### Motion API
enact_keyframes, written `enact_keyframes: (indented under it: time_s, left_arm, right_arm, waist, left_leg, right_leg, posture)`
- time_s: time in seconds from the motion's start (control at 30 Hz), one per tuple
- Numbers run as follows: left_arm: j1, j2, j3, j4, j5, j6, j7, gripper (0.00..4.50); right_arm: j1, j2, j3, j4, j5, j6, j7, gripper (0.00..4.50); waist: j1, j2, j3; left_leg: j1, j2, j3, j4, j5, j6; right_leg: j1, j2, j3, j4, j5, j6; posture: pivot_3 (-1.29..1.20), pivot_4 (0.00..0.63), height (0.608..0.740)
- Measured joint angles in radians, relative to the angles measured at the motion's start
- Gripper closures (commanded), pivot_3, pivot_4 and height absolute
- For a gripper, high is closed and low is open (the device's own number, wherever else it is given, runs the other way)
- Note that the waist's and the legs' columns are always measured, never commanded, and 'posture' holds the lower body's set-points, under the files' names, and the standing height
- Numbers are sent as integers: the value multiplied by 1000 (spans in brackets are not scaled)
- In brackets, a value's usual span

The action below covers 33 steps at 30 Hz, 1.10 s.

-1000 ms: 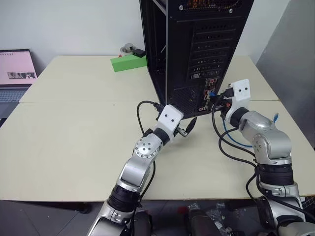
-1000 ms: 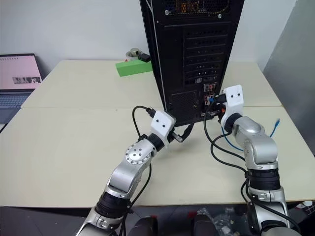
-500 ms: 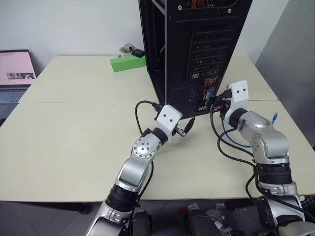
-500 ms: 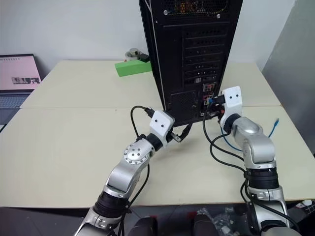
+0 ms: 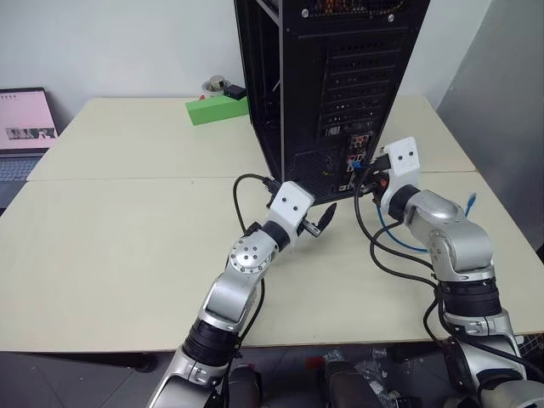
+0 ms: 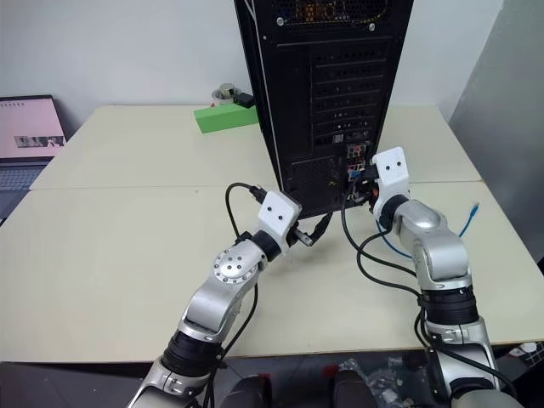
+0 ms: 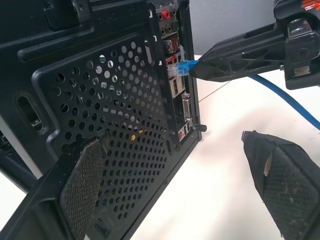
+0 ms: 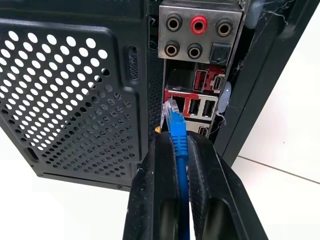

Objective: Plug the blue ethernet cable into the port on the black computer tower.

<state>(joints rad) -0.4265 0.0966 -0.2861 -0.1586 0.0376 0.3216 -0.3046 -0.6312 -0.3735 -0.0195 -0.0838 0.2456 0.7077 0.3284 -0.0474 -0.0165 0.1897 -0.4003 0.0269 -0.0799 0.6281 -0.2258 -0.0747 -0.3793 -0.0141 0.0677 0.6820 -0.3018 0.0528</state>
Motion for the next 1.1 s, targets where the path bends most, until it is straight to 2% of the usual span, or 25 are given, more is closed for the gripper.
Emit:
enact_keyframes:
  time_s: [0.73, 1.1]
  left_arm:
    - [0, 2, 0, 0, 1, 0, -11, 0]
    - [0, 2, 2, 0, 1, 0, -11, 0]
  right_arm:
    - [-11, 42, -38, 12, 10, 12, -58, 4495]
    - [-24, 122, -36, 14, -4, 22, -140, 4495]
  waist:
    - [0, 0, 0]
    - [-13, 0, 0]
  left_leg:
    - [0, 0, 0, 0, 0, 0]
    - [1, 0, 0, 0, 0, 0]
  right_leg:
    - [0, 0, 0, 0, 0, 0]
    - [0, 1, 1, 1, 0, 0]
  posture:
    - [0, 150, 740]
    - [0, 150, 740]
